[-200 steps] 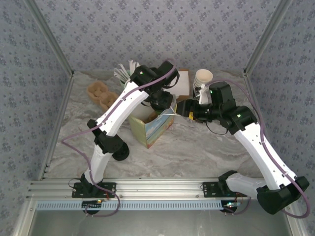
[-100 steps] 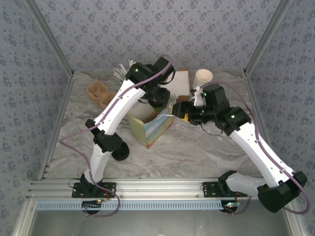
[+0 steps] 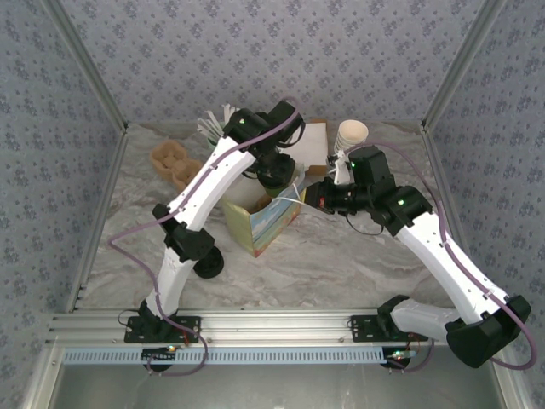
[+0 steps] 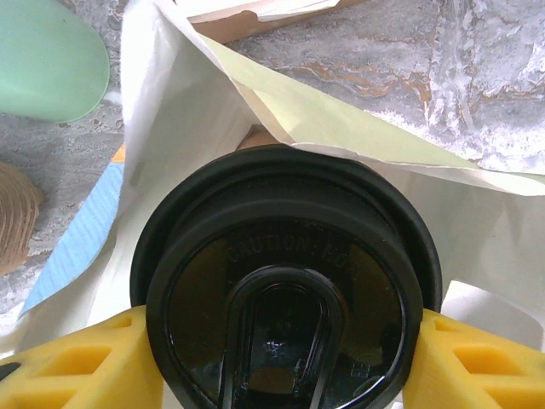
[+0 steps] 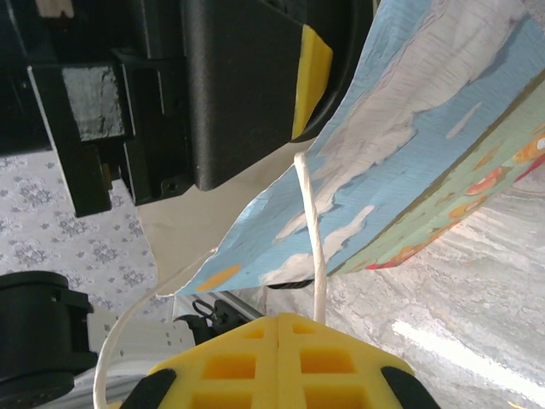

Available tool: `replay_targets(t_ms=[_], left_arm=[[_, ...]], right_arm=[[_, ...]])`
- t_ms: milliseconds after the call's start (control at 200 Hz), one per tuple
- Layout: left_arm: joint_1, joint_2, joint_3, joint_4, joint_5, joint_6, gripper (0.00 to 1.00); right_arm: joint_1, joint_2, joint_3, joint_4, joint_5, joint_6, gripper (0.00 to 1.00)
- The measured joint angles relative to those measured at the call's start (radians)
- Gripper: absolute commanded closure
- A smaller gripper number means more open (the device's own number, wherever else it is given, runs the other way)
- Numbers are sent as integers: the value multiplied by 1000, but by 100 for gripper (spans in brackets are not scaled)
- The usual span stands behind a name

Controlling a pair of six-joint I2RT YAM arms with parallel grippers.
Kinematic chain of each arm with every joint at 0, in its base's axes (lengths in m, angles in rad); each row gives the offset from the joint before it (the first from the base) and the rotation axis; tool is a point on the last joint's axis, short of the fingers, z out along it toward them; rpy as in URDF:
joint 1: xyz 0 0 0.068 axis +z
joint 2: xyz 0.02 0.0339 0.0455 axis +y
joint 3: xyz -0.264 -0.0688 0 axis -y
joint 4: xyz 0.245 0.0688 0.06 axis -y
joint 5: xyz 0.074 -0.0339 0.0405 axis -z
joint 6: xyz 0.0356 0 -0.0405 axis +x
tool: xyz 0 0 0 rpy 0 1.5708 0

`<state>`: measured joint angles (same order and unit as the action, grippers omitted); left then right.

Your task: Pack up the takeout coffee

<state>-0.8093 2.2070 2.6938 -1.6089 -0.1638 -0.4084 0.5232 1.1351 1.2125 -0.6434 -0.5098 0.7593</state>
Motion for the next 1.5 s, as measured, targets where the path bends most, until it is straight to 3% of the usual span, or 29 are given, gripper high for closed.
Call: replay_targets(t_ms=[585, 1019, 1104, 1229, 1499], left_arm=[[-16, 7, 0, 0, -5, 79, 64], [-17, 30, 28, 0, -38, 128, 64], [-17, 32, 29, 0, -38, 133, 64], [-17, 41, 31, 0, -37, 138, 64], [-16, 48, 30, 0, -10, 139, 64]], right_arm=[[-156, 76, 64, -160, -239, -305, 100], [-257, 130, 174, -317, -291, -547, 100], [-257, 117, 174, -319, -290, -545, 77], [-257, 53, 135, -257, -259, -460, 60], [-229, -16, -67, -83, -91, -187, 45]])
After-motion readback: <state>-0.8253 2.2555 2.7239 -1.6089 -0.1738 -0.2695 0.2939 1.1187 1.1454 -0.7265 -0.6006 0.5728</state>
